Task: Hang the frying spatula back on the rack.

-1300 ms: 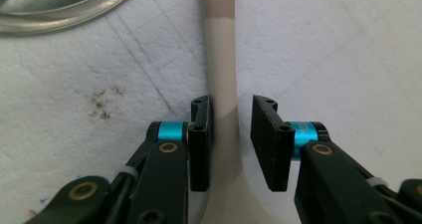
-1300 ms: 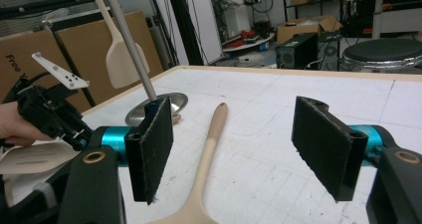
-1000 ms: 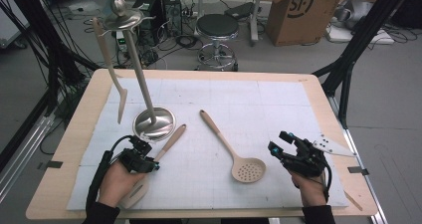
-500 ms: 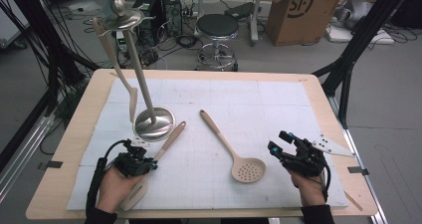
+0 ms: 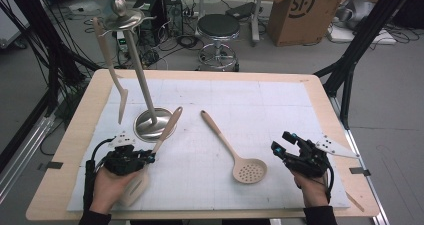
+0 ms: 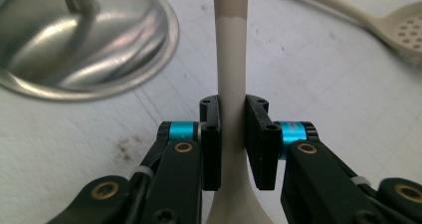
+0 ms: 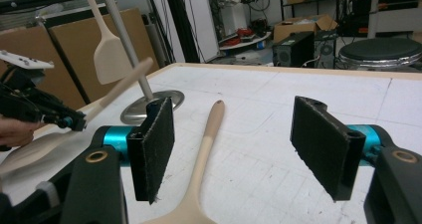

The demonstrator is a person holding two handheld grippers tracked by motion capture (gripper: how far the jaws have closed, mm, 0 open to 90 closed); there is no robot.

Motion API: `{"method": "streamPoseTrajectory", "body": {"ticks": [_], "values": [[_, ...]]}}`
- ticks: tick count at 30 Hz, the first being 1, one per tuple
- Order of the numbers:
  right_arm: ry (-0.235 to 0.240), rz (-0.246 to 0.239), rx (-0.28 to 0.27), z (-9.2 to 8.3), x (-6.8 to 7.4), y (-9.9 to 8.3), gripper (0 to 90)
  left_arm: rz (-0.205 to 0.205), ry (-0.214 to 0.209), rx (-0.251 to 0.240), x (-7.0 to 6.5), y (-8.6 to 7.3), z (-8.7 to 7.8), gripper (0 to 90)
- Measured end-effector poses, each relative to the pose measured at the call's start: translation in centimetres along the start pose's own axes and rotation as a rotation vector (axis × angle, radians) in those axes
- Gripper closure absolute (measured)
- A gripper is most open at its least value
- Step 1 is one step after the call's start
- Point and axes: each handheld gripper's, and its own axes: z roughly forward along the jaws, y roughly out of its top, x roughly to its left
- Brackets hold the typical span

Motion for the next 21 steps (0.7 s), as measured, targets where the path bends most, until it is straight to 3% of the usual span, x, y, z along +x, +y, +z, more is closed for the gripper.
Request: {"method": "streamPoseTrajectory", "body": {"ticks": [5,10,17,21], "values": [[-0.004,-0.007,-0.008,-0.1,-0.1,0.0,33.2,0.0,-0.031,-0.087,-0.1,0.2,-0.8,78.2],[0.0,-0.009,-0.006,0.0,0.0,0.0,33.2,0.013,-0.027,-0.166,-0.4,0.6,-1.8,78.1],[0.002,-0.009,-0.007,-0.1,0.1,0.0,33.2,-0.003,-0.017,-0.308,-0.7,1.5,-3.6,78.1],[-0.003,0.0,-0.008,-0.2,0.0,0.0,33.1,-0.013,-0.032,-0.383,-0.6,1.7,-4.7,78.1]]}}
